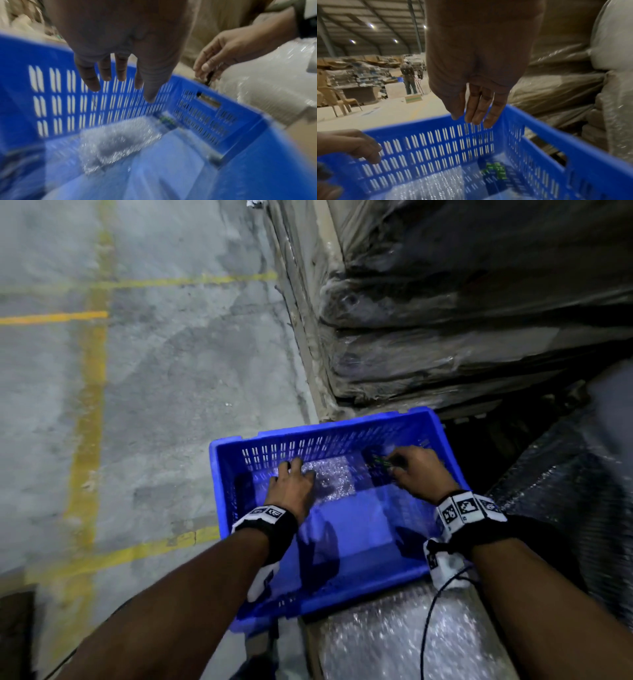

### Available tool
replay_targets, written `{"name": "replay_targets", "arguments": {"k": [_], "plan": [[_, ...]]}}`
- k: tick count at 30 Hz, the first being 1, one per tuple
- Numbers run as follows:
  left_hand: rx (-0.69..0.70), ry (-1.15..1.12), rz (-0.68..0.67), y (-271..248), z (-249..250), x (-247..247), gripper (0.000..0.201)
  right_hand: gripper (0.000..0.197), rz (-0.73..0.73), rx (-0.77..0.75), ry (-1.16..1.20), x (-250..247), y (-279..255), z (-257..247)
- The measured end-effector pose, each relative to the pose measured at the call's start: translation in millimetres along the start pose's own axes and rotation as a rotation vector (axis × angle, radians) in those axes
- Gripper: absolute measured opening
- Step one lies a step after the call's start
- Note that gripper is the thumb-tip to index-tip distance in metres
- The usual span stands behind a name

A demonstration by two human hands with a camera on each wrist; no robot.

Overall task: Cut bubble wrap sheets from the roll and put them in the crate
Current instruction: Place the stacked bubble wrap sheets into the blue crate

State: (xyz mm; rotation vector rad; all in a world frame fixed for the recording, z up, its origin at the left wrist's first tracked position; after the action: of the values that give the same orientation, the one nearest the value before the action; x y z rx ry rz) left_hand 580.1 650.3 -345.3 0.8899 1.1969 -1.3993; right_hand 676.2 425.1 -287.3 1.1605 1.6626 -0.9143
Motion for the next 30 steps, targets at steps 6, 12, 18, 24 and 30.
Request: {"name": "replay_targets", "arguments": {"k": [6, 12, 18, 24, 30], "plan": [[-0.001, -0.004, 0.102, -64.4, 28.1, -51.0, 0.046, 0.016, 0.051, -0.045, 0.013, -72.8, -68.5, -15.3], [0.039, 0.021, 0.231, -135.1, 67.7, -111.8, 0.048, 0.012, 0.14, -0.158, 0.034, -145.7, -146.2, -27.2], [0.089, 0.07, 0.402, -220.2, 98.3, -143.8, 0.045, 0.009, 0.191, -0.231, 0.108, -169.3, -242.3, -15.5], [0.214, 0.066, 0.345, -300.8, 135.9, -104.6, 0.048, 0.011, 0.146, -0.187, 0.097, -130.4, -332.0, 25.7], [0.363, 0.135, 0.182, -349.2, 167.6, -46.3, 0.053, 0.013, 0.184, -0.093, 0.048, -94.8, -396.3, 49.6]]}}
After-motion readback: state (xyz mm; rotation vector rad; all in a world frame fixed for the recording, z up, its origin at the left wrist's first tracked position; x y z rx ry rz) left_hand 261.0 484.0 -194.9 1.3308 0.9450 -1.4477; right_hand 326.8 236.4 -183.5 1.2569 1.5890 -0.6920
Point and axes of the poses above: each hand's wrist, its own y-axis towards the middle knuckle, its own x-axis out of the palm, z = x × y, the point moved 3 cm from there along y, towards the middle knuckle, and after that the axes turned 13 degrees about z, right-handed, at the moved point
